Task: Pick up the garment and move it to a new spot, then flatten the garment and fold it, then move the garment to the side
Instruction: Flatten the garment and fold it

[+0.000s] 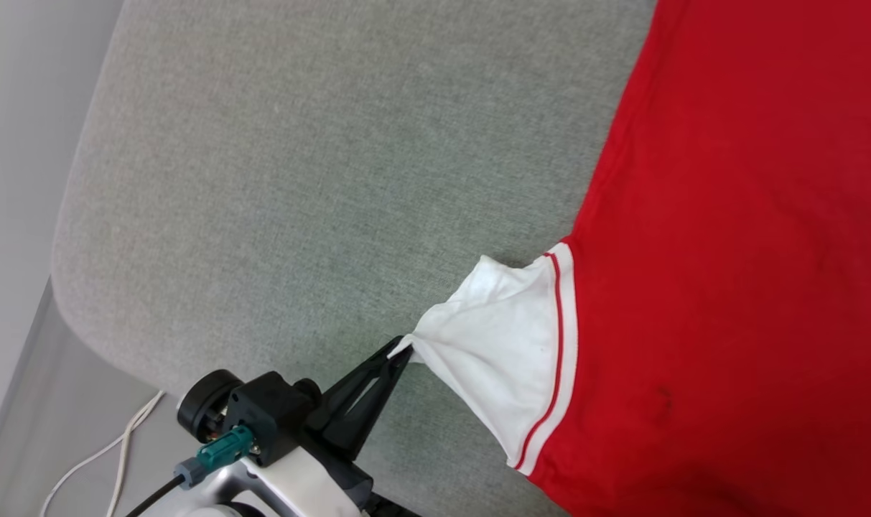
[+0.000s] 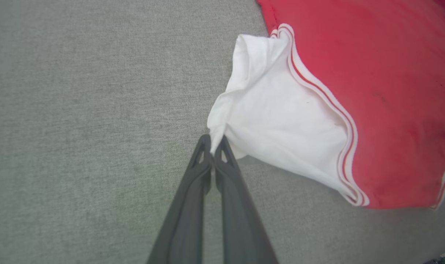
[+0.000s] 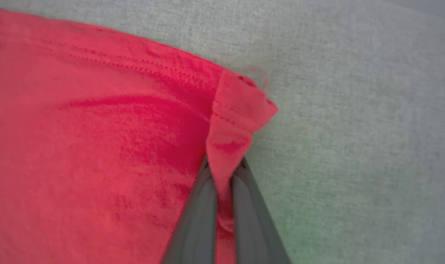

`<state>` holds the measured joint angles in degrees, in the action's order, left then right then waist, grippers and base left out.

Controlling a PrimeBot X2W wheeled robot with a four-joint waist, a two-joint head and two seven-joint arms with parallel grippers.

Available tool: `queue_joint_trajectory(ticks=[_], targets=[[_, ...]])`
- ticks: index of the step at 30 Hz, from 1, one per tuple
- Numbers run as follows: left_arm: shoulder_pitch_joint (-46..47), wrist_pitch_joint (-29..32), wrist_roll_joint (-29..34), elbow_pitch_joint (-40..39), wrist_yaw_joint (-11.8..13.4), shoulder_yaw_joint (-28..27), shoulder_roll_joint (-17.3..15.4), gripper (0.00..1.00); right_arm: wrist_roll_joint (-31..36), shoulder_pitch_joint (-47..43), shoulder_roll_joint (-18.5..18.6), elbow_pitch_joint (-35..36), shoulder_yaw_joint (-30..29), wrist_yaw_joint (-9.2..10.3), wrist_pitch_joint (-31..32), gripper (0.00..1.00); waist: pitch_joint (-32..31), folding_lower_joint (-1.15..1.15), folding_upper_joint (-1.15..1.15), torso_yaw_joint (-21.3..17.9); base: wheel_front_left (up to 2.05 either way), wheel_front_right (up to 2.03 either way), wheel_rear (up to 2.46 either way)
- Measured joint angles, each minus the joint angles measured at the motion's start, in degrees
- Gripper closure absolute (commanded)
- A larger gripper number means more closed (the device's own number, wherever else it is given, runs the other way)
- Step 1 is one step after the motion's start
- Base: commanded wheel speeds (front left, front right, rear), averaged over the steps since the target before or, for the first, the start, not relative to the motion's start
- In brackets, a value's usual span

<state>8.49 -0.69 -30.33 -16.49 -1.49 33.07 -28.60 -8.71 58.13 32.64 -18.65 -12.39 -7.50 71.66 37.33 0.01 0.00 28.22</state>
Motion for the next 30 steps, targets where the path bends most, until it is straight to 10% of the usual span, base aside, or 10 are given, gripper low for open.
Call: queue_joint_trajectory(ticks=[15,30], targets=[[-3.53,0.96,1.71,1.77,3.6,-1.07,-3.2,1.0,-13.62,-20.3,-3.26,1.8,6.2,0.0,-5.2,1.0,-11.6,0.0,0.0,-10.73,0.0,0.0,0.0],[-8.49,1.0,-0.32,3.35,6.55,-3.02,-5.14,1.0,-21.37,-49.95,-8.37,18.51,3.2,0.0,-12.17,1.0,-23.04,-0.02,0.0,-20.96,0.0,0.0,0.0]])
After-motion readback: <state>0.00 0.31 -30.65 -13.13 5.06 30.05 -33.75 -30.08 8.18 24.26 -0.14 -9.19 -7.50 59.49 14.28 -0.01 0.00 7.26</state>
